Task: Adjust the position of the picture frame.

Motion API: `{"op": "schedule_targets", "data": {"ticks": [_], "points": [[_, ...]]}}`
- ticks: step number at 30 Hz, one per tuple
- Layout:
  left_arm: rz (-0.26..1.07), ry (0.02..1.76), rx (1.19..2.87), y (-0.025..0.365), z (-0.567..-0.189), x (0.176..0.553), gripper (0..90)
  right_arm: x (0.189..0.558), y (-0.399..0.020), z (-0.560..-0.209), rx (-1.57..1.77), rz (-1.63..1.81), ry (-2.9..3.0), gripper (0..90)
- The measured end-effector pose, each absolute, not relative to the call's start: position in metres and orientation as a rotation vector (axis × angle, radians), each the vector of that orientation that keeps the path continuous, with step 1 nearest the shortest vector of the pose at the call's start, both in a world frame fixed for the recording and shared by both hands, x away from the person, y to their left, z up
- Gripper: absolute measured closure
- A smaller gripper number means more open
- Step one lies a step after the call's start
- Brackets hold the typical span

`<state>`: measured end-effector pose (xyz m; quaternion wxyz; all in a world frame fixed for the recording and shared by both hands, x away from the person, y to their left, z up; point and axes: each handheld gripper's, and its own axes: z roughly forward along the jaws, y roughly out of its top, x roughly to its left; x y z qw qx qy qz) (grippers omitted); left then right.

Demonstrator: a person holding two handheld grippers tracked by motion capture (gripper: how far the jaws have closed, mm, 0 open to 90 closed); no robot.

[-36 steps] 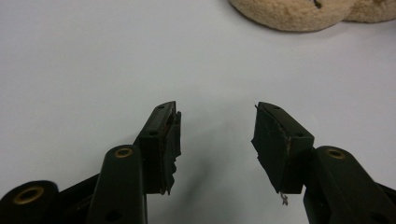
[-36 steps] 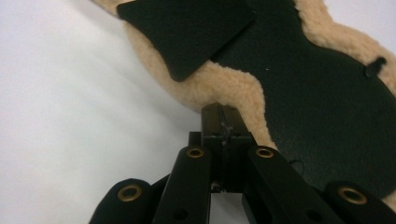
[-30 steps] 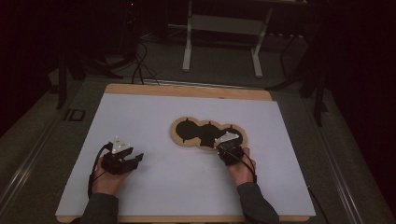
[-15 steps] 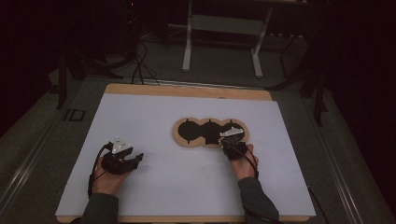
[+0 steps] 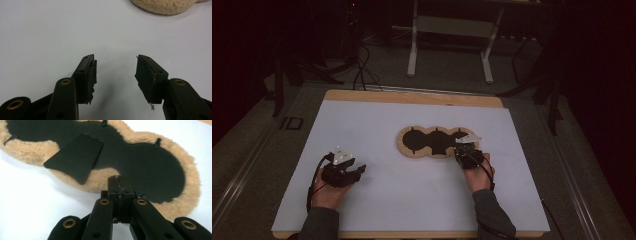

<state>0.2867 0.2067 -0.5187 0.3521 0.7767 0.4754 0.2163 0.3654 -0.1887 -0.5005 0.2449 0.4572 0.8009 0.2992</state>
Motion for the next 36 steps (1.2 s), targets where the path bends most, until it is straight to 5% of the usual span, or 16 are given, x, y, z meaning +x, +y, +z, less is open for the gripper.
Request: {"op": "schedule_targets", "data": {"ticks": [20,27,36], "points": [[0.516,1.231,1.929,0.186,-0.512,0.323,67.8,0.385,-0.258,-0.497,1.45,0.948,1.985,88.6],[0.443,1.199,1.941,0.164,-0.517,0.349,90.0,0.396,-0.263,-0.504,1.536,0.986,1.957,85.2],[0.467,1.285,1.925,0.139,-0.515,0.375,90.0,0.406,-0.268,-0.506,1.588,0.951,1.887,89.9]]}}
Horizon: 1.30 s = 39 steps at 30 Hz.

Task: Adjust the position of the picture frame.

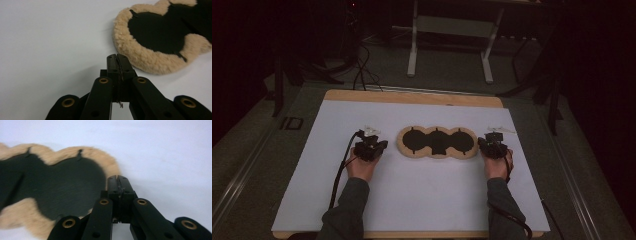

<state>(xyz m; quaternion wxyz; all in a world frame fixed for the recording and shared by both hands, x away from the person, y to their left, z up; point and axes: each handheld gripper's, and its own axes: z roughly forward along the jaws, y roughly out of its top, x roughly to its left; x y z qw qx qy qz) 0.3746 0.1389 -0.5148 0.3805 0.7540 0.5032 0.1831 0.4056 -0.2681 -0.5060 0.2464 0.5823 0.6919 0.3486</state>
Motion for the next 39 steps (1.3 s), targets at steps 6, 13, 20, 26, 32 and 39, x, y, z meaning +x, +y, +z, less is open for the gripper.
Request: {"op": "schedule_targets", "data": {"ticks": [6,13,20,26,32,39], "points": [[0.472,1.36,1.921,0.13,-0.525,0.386,90.0,0.411,-0.277,-0.514,1.666,0.971,1.862,86.2],[0.405,1.319,1.822,0.126,-0.521,0.386,77.9,0.412,-0.28,-0.517,1.699,1.071,1.848,78.8],[0.327,1.308,1.813,0.116,-0.526,0.39,64.7,0.416,-0.278,-0.517,1.74,1.116,1.853,68.3],[0.275,1.332,1.793,0.111,-0.53,0.396,63.7,0.42,-0.277,-0.52,1.806,1.152,1.874,66.0],[0.292,1.364,1.775,0.109,-0.531,0.398,64.0,0.42,-0.282,-0.519,1.852,1.167,1.868,69.7],[0.344,1.377,1.768,0.105,-0.532,0.398,64.1,0.421,-0.287,-0.521,1.88,1.209,1.878,68.8]]}}
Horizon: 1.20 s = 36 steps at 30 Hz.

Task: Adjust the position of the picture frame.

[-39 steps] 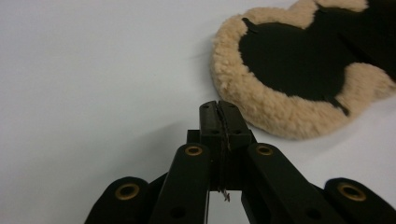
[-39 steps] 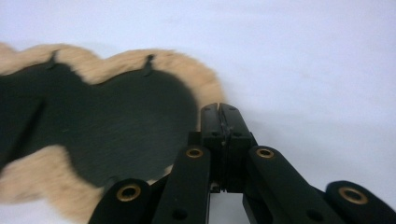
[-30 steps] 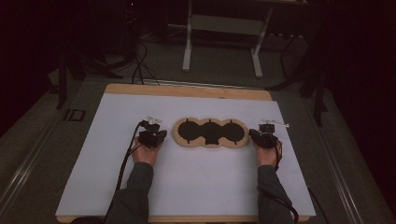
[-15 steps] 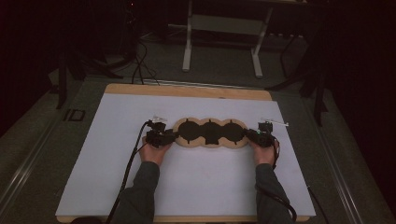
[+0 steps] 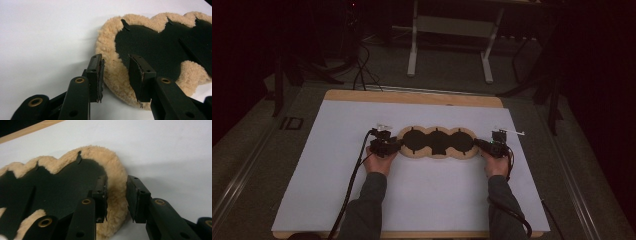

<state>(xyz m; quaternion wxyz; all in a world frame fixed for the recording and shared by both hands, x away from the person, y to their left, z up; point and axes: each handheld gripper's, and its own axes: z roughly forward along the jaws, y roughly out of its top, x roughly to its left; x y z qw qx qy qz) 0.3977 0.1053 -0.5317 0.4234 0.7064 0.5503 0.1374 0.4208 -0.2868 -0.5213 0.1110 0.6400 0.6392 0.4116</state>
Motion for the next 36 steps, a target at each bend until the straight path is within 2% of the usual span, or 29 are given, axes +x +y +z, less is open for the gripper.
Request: {"op": "schedule_targets", "data": {"ticks": [2,3,7,17,36], "points": [[0.336,1.388,1.756,0.105,-0.532,0.398,63.8,0.421,-0.288,-0.522,1.889,1.219,1.886,68.5],[0.284,1.4,1.739,0.108,-0.533,0.4,67.3,0.419,-0.29,-0.523,1.89,1.239,1.895,70.4],[0.273,1.409,1.736,0.107,-0.533,0.4,70.7,0.418,-0.292,-0.523,1.899,1.226,1.895,76.7],[0.251,1.423,1.731,0.114,-0.532,0.396,72.5,0.413,-0.284,-0.52,1.864,1.168,1.924,76.9],[0.264,1.439,1.757,0.148,-0.529,0.357,72.5,0.385,-0.252,-0.519,1.771,1.158,2.048,76.3]]}}
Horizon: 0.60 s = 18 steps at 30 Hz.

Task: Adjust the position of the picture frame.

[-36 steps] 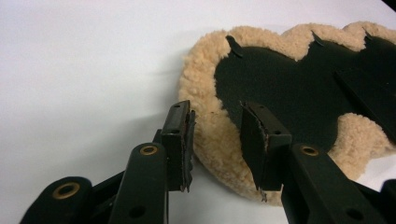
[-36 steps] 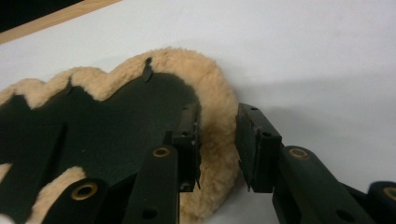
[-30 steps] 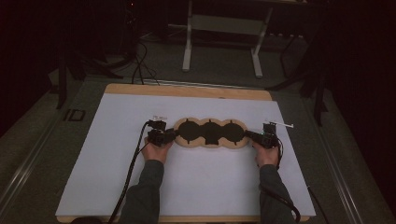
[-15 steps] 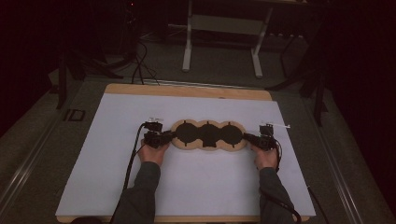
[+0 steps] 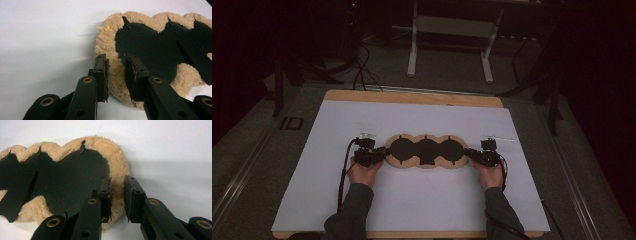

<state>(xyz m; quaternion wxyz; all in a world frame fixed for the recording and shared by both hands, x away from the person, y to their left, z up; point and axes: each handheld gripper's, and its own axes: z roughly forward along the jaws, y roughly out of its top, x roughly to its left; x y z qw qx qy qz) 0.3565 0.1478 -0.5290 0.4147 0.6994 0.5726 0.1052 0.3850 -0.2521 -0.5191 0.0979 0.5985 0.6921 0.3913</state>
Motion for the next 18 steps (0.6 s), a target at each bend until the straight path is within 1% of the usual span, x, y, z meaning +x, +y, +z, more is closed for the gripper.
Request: {"op": "schedule_targets", "data": {"ticks": [6,14,16,18], "points": [[0.268,1.424,1.764,0.1551,-0.5289,0.3528,72.8,0.3789,-0.2424,-0.5176,1.716,1.119,2.091,75.6],[0.273,1.415,1.767,0.1557,-0.5293,0.3525,73.2,0.3785,-0.2413,-0.5164,1.697,1.099,2.112,75.2],[0.28,1.407,1.772,0.1554,-0.529,0.3516,72.1,0.3788,-0.2411,-0.5158,1.678,1.089,2.125,74.7],[0.302,1.392,1.789,0.1552,-0.5271,0.3488,68.9,0.3781,-0.2407,-0.5154,1.64,1.08,2.136,72.5]]}}
